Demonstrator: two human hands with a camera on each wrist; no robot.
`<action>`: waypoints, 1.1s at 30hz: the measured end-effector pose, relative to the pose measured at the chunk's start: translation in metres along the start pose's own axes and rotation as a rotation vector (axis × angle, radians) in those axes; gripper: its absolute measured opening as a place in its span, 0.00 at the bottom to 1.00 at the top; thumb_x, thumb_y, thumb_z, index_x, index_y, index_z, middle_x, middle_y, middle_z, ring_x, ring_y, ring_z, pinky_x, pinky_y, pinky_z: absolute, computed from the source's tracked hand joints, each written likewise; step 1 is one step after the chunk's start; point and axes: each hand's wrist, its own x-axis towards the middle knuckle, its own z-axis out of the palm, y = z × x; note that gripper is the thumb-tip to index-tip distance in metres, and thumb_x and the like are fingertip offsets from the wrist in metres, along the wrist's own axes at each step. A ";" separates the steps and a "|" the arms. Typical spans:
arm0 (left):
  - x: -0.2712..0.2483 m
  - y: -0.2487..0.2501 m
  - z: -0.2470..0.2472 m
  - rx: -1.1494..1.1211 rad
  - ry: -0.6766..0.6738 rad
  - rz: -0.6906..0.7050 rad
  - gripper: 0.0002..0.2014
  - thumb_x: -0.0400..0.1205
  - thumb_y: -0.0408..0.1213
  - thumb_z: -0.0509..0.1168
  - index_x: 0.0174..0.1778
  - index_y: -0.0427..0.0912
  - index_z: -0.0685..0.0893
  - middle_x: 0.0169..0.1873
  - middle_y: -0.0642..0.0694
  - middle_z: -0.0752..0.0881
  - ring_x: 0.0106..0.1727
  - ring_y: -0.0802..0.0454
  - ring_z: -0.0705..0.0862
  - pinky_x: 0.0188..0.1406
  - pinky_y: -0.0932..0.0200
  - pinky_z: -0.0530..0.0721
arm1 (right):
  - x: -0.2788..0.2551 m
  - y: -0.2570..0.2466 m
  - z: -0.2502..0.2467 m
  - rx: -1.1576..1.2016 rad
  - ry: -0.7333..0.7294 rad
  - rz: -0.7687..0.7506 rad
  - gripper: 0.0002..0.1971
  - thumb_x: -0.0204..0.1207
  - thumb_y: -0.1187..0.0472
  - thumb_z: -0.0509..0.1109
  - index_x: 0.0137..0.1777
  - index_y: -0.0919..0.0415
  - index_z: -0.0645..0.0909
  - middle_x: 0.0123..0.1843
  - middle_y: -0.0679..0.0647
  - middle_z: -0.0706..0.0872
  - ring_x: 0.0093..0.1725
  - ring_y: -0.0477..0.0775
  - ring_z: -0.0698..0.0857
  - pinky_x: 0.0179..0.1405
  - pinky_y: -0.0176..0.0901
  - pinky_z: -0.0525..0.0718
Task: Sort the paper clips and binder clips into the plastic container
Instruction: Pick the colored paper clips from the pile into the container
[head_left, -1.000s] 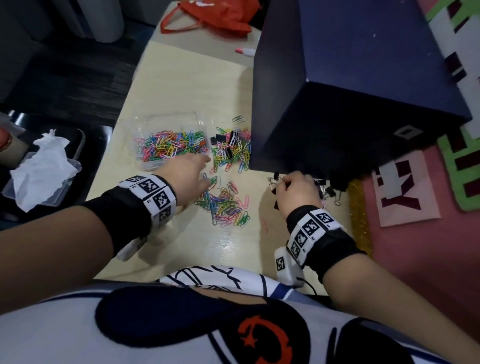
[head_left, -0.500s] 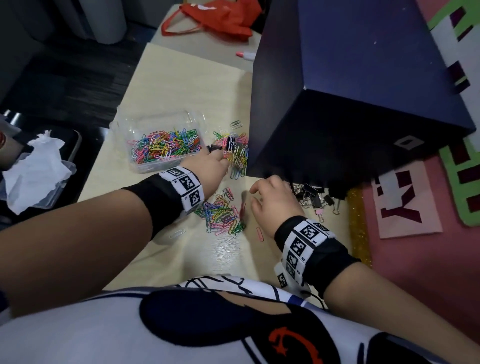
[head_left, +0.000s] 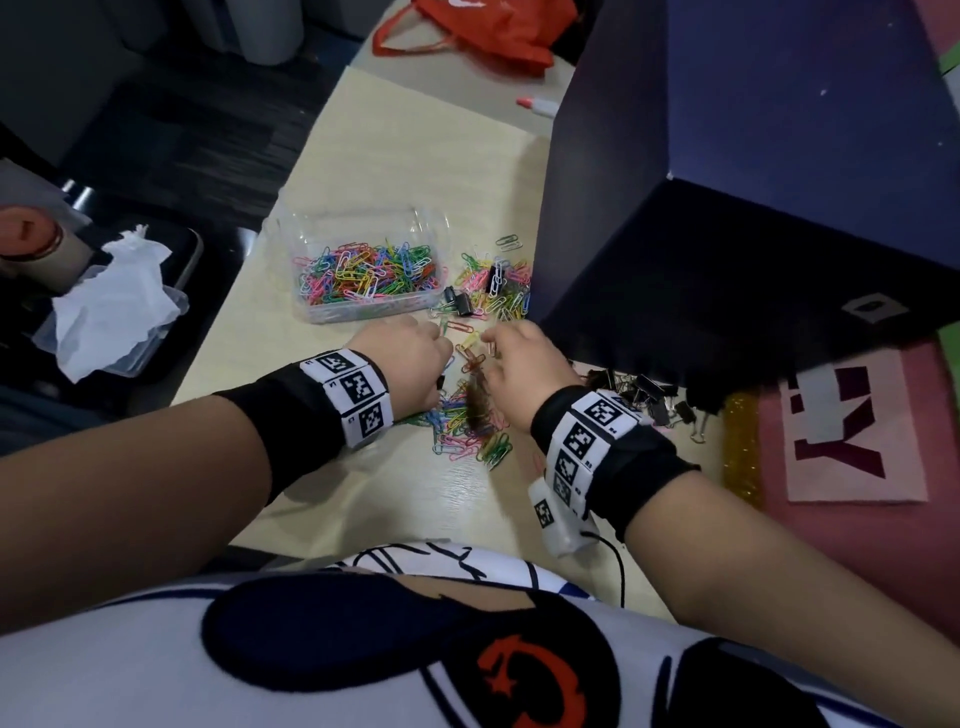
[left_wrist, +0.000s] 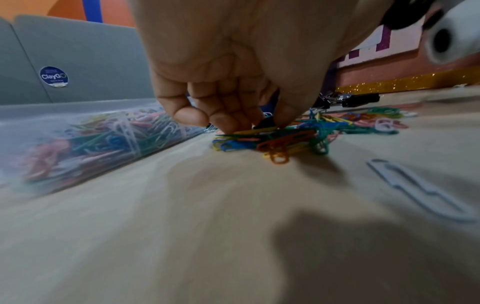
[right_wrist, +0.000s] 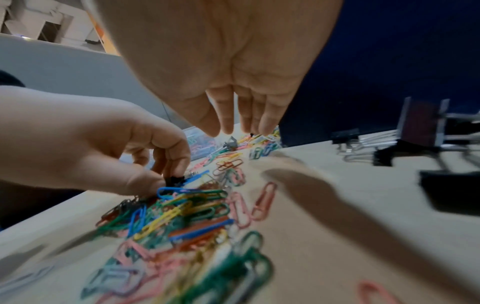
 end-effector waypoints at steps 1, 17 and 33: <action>-0.003 -0.001 0.000 -0.010 -0.008 -0.005 0.18 0.78 0.48 0.62 0.61 0.42 0.77 0.55 0.43 0.80 0.58 0.42 0.79 0.53 0.48 0.80 | 0.006 -0.005 0.001 0.001 -0.010 0.017 0.23 0.80 0.63 0.61 0.76 0.57 0.69 0.79 0.55 0.66 0.76 0.58 0.68 0.76 0.50 0.68; -0.026 -0.040 0.004 -0.422 0.097 0.019 0.19 0.80 0.44 0.64 0.68 0.51 0.75 0.57 0.47 0.84 0.58 0.45 0.81 0.53 0.55 0.78 | 0.019 -0.040 0.007 -0.097 -0.093 0.275 0.21 0.78 0.58 0.64 0.71 0.57 0.73 0.75 0.58 0.66 0.74 0.62 0.66 0.71 0.54 0.70; -0.025 -0.059 -0.003 -0.476 0.083 0.197 0.16 0.83 0.39 0.63 0.65 0.59 0.80 0.53 0.51 0.82 0.55 0.51 0.81 0.54 0.55 0.79 | -0.002 -0.036 0.006 0.004 0.077 0.142 0.13 0.81 0.59 0.63 0.64 0.52 0.80 0.64 0.53 0.78 0.64 0.54 0.76 0.66 0.44 0.73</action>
